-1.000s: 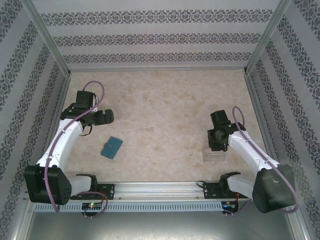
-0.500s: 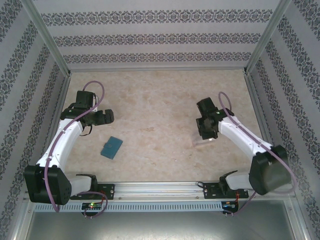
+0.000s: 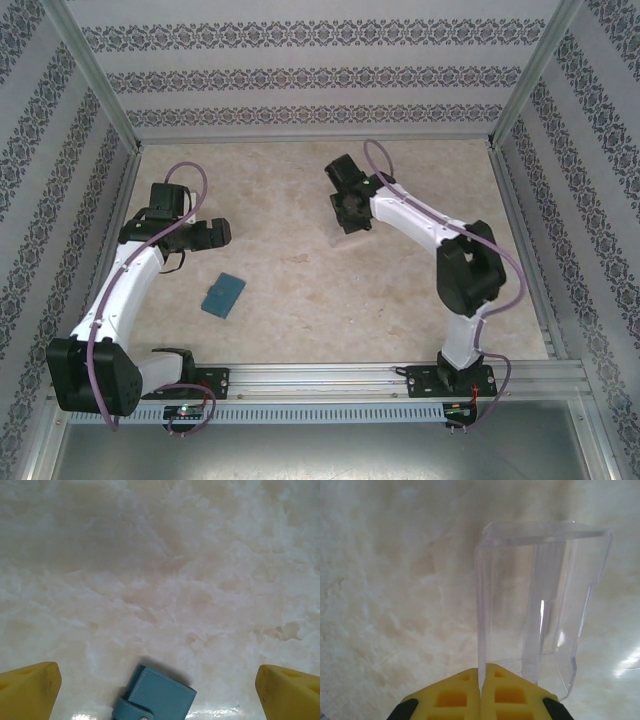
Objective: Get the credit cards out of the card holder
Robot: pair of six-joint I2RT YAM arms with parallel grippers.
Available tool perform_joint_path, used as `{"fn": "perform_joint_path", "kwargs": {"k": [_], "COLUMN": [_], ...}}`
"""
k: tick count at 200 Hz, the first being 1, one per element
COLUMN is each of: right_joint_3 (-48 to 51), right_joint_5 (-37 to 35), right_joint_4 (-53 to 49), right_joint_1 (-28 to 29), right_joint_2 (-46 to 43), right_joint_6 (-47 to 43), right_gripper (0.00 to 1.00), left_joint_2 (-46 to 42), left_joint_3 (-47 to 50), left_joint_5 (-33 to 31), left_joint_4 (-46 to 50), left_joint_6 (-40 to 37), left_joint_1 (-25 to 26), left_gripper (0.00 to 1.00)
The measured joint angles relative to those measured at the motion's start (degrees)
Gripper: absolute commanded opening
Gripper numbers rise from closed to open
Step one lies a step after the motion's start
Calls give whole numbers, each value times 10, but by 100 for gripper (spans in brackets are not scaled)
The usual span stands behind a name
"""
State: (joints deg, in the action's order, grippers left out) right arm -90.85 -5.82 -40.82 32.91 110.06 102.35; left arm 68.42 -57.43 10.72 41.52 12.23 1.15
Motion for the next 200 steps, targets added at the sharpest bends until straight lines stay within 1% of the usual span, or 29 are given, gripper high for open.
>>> {"fn": "perform_joint_path", "kwargs": {"k": [20,43,106,155,179,200], "right_joint_3": [-63,-101,-177,-236,-261,-269], "right_joint_5": [-4,-9,-12,-13,-12,-12], "right_joint_4": [-1,-3,-10,-10,-9,-9], "right_joint_1": [5,7,6,6,6,6], "right_joint_2": [52,91,146,190,217,233], "right_joint_6": [4,11,18,24,26,25], "right_gripper": [0,0,3,15,18,18], "left_joint_2": [-7,-18,-23,-23,-23,-23], "left_joint_3": [7,11,14,14,14,15], "left_joint_5": [12,16,18,17,17,17], "left_joint_4": [-3,-4,-6,-8,-8,-8], "left_joint_6": [2,2,2,2,2,2], "left_joint_1": [0,0,3,4,4,4], "left_gripper": [100,100,100,100,100,100]}}
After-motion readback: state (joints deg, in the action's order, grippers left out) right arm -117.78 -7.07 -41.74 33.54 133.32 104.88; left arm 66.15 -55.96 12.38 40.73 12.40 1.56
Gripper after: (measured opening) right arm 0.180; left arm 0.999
